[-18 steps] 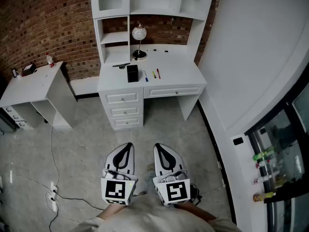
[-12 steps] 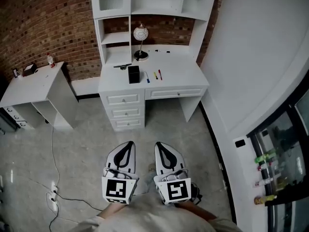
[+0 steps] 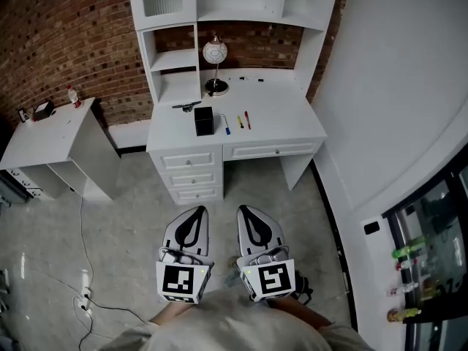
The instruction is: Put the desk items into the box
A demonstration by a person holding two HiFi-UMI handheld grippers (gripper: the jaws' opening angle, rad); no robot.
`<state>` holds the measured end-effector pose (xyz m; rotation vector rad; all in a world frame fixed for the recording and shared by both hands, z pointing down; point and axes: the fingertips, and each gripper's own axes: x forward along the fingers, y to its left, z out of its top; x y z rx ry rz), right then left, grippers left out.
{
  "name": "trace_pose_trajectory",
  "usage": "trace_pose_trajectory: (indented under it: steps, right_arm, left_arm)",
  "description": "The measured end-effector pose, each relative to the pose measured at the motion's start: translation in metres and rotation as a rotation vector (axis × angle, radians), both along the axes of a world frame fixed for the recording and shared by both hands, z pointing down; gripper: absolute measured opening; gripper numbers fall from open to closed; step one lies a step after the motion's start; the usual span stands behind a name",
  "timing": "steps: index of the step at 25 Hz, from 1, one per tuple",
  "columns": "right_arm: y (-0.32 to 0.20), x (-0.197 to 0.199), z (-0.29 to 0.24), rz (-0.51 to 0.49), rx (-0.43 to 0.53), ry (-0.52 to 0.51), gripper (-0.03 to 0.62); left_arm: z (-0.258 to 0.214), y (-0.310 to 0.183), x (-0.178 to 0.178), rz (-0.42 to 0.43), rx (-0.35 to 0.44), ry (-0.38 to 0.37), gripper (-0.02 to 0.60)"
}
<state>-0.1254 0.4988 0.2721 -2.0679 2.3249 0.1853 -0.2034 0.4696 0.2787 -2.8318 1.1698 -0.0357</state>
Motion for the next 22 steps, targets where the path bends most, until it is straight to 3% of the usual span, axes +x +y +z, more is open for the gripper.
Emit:
trace_pose_trajectory:
  steps: [12, 18, 22]
  right_arm:
    - [-0.117, 0.055, -0.001, -0.070, -0.012, -0.011, 0.018]
    - [-0.152, 0.085, 0.000, -0.091, -0.027, -0.025, 0.018]
    - [-0.158, 0.096, 0.011, -0.095, -0.052, -0.032, 0.018]
  left_arm:
    - [0.005, -0.113, 0.051, -0.101, -0.028, -0.015, 0.005]
    - [0.004, -0.141, 0.072, -0.128, -0.007, -0.022, 0.003]
    - [0.016, -0.146, 0.076, -0.140, -0.038, -0.017, 0.003]
